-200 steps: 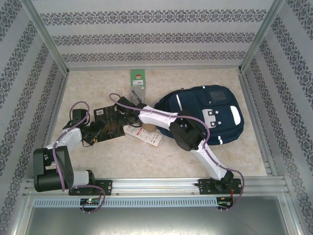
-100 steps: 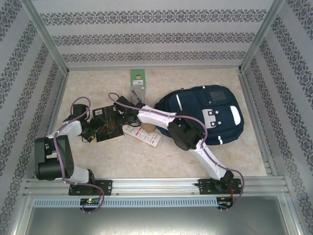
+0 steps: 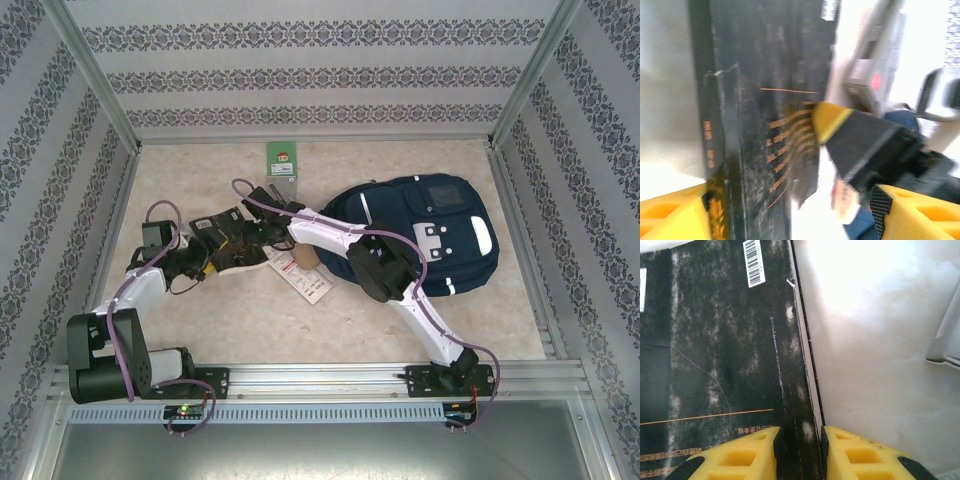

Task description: Pack the student bag

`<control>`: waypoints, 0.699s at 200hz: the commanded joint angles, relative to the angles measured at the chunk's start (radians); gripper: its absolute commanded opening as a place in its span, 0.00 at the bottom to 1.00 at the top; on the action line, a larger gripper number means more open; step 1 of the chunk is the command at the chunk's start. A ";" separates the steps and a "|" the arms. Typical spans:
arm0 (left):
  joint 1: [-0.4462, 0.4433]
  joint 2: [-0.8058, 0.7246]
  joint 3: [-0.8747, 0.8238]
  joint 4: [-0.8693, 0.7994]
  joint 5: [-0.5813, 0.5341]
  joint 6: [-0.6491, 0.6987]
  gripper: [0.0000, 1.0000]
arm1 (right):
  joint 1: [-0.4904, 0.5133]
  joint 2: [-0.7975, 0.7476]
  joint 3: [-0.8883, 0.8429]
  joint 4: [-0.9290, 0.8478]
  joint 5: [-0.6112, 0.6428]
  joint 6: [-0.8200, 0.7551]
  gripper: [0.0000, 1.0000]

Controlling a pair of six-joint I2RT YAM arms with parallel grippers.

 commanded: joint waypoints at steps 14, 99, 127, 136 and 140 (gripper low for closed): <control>-0.018 -0.036 0.004 0.197 0.127 -0.053 0.75 | 0.053 0.000 -0.013 -0.018 -0.113 0.012 0.28; -0.018 -0.066 0.095 -0.126 -0.092 0.076 0.08 | 0.048 -0.127 -0.044 -0.026 -0.084 -0.050 0.37; -0.018 -0.097 0.165 -0.230 -0.127 0.130 0.00 | 0.047 -0.243 -0.068 -0.067 -0.026 -0.117 0.42; -0.018 -0.110 0.191 -0.263 -0.138 0.146 0.00 | 0.042 -0.290 -0.093 -0.074 -0.001 -0.138 0.44; -0.018 -0.116 0.202 -0.279 -0.141 0.155 0.00 | 0.040 -0.312 -0.106 -0.080 0.012 -0.146 0.45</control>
